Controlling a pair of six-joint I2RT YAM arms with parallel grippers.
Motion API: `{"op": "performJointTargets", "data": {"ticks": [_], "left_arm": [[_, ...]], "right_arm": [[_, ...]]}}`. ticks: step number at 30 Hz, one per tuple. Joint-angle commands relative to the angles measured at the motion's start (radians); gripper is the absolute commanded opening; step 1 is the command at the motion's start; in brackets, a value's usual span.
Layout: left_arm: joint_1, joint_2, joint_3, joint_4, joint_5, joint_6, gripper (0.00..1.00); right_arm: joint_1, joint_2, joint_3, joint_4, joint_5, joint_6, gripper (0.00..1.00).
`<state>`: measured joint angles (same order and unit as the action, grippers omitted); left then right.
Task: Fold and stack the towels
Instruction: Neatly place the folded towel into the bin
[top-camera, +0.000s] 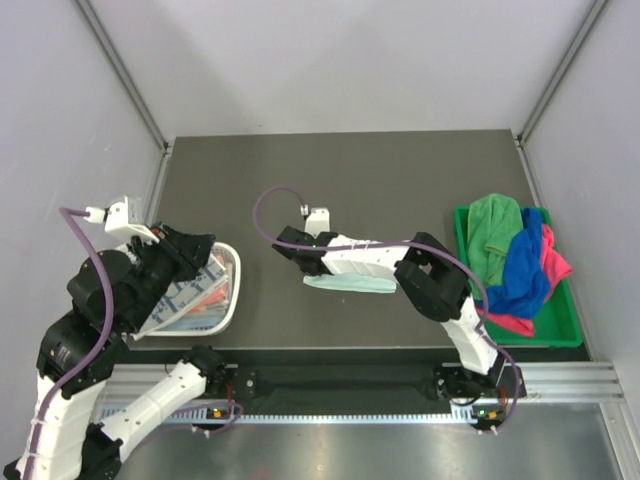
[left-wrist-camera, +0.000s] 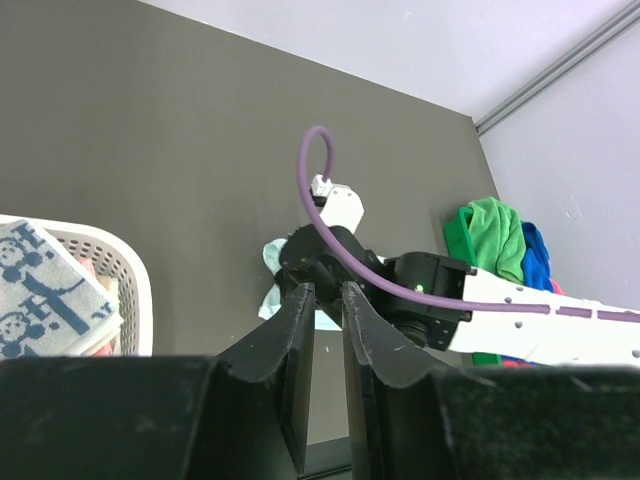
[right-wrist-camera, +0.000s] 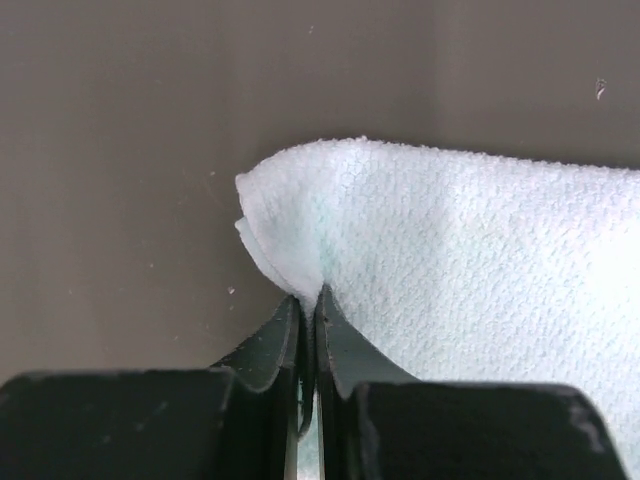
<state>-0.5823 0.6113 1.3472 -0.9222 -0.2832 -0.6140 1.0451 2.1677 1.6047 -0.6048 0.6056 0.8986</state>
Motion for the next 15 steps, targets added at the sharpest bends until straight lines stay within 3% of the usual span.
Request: {"op": "performJointTargets", "data": {"ticks": [1,6,15], "left_arm": [[0.002,0.007,0.02,-0.004,-0.017,0.017,0.23],[0.001,0.007,0.023,-0.007,-0.025,0.017,0.22],[0.001,0.001,0.027,-0.02,-0.04,0.008,0.22]], "right_arm": [[0.029,-0.014,-0.147,0.02,-0.181,-0.001,0.0],[0.029,-0.202,-0.291,0.319,-0.315,-0.058,0.0],[0.027,-0.333,-0.279,0.52,-0.483,-0.058,0.0]]}}
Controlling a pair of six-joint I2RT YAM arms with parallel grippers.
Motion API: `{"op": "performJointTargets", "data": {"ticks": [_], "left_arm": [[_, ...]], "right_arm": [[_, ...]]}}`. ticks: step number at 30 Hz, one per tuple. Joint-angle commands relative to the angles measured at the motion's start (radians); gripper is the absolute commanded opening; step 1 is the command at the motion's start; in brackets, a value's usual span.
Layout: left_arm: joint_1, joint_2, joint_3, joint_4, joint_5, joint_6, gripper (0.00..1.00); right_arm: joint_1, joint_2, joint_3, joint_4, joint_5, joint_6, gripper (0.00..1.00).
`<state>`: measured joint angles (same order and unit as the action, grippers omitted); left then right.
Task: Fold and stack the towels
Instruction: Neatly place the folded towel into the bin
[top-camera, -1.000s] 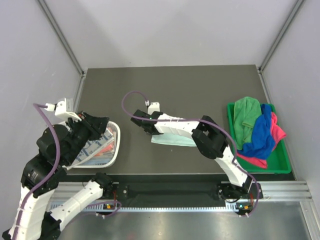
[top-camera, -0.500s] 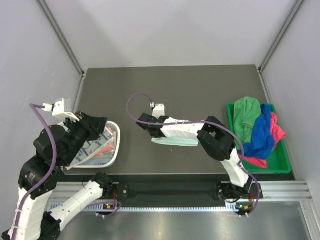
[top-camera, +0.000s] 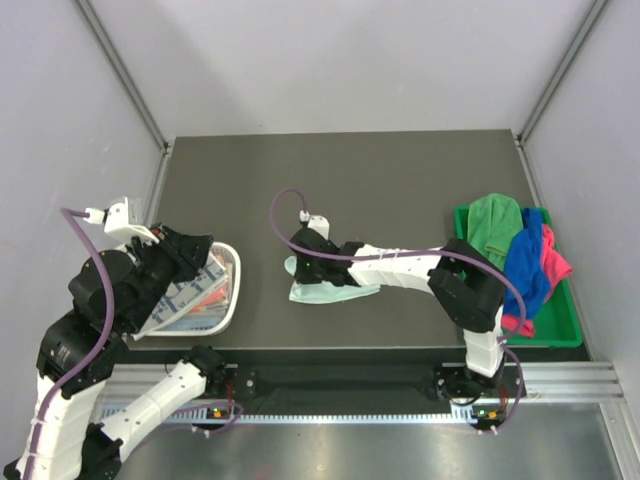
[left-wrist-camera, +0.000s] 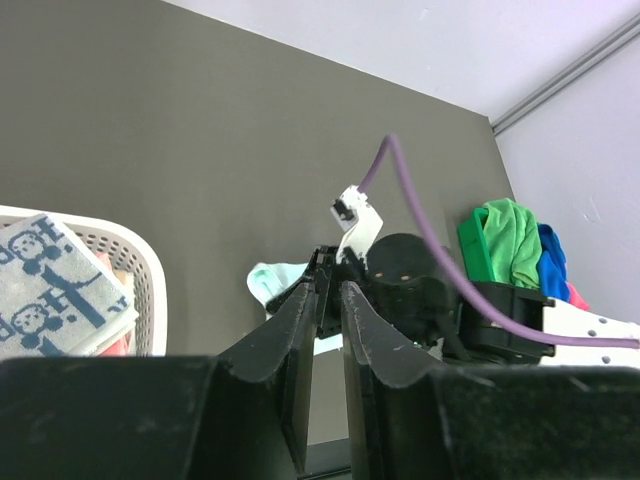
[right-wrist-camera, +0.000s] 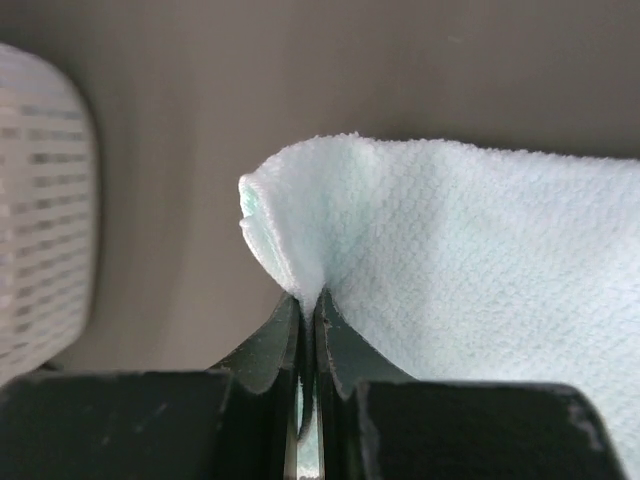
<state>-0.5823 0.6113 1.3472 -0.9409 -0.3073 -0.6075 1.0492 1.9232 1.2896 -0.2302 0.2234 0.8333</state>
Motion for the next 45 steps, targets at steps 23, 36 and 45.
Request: {"op": "performJointTargets", "data": {"ticks": [23,36,45], "left_arm": [[0.002,-0.005,0.187,-0.098,0.045,0.017,0.19],[0.002,-0.008,0.217,-0.108,0.047,0.041,0.19],[0.002,-0.012,0.231,-0.11,0.048,0.052,0.19]], "right_arm": [[0.166,0.269,0.769,0.161,-0.125,0.092,0.0],[0.198,0.401,1.002,0.138,-0.147,0.105,0.0],[0.209,0.476,1.085,0.209,-0.214,0.119,0.0]]}}
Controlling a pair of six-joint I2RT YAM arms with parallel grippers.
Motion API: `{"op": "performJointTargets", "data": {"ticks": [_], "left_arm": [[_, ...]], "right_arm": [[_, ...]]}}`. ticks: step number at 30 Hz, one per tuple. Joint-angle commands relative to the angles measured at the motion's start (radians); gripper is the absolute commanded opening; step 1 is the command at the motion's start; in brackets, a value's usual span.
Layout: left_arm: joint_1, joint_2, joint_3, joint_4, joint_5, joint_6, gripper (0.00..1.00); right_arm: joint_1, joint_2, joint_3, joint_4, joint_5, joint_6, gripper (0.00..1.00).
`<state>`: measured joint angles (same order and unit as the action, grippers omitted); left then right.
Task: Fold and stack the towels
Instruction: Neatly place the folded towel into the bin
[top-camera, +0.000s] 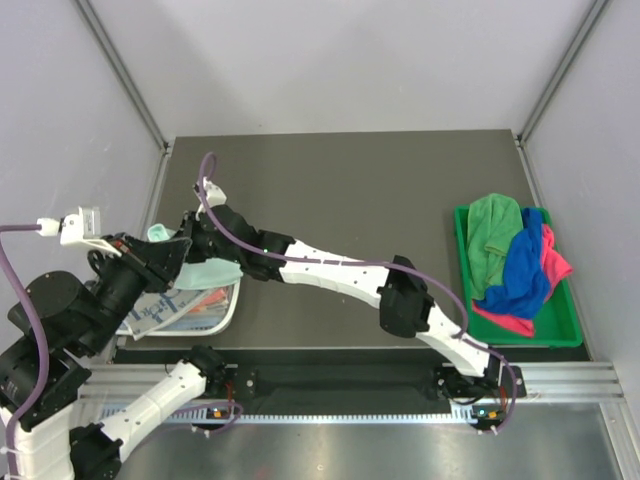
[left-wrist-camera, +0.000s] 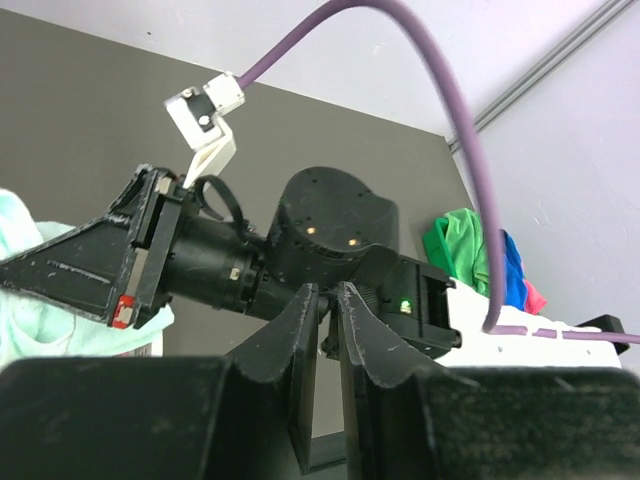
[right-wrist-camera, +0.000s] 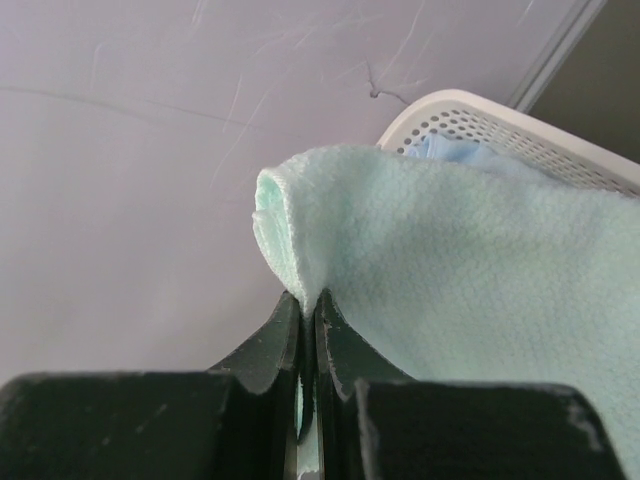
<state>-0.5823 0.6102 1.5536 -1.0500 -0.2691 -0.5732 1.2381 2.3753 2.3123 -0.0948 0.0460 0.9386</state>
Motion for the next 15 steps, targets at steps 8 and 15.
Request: {"op": "performJointTargets", "data": {"ticks": [8,15], "left_arm": [[0.002,-0.016,0.019,-0.001,0.014,0.015,0.19],[0.002,-0.018,-0.001,0.008,0.019,0.01,0.19]], "right_arm": [[0.024,0.093,0.105,0.124,-0.09,0.057,0.0],[0.026,0.136,0.124,0.161,-0.12,0.083,0.0]]}}
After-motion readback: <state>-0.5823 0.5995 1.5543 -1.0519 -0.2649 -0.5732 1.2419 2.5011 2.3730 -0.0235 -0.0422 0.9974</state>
